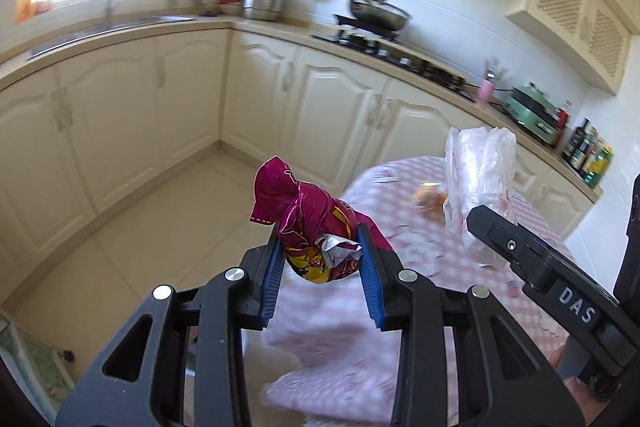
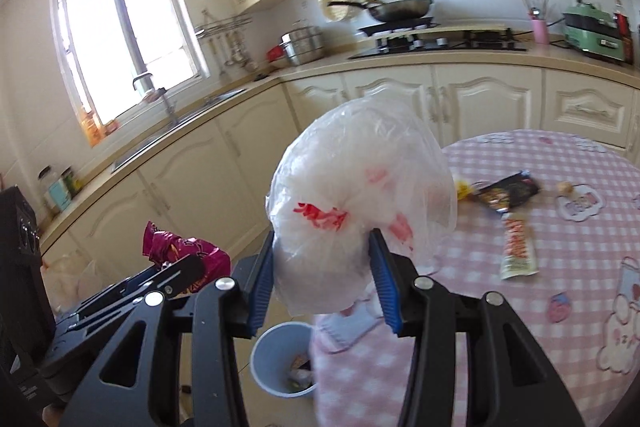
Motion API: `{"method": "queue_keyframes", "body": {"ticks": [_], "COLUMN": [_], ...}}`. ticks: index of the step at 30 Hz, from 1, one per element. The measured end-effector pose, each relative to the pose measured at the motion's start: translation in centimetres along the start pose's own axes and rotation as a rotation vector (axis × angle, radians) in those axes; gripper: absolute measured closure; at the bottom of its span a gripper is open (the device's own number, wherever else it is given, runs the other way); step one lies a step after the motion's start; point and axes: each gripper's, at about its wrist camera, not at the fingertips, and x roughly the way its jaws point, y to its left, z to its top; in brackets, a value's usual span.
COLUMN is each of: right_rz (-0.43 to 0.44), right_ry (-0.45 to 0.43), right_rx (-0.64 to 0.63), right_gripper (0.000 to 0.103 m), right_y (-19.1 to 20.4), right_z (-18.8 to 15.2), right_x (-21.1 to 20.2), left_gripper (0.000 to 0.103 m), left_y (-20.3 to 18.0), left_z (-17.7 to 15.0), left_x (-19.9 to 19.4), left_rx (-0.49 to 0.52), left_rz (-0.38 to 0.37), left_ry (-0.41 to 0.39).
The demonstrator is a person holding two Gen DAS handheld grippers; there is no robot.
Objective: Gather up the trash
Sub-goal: 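Carry the pink wrapper and white bag over the blue bucket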
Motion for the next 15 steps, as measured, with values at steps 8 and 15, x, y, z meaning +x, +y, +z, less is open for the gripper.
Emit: {"method": "queue_keyframes", "body": {"ticks": [8,15], "right_rz": [0.105,0.160], "right_ry": [0.112,0.231], "right_rx": [-0.097,-0.141], "right_gripper": [0.059,0.059], "right_y": [7.4,11.5], "right_z": [-2.6,-5.9], "right_x": [4.6,10.0], "left_gripper": [0.070,0.070], "left_y": [7.4,12.4], "left_z": [-1.4,-3.1], "left_x": [-0.4,1.7], "left_rx": [-0.105,-0.175], "left_rz": [0.115,0.206], "left_ry": [0.018,0.088]}}
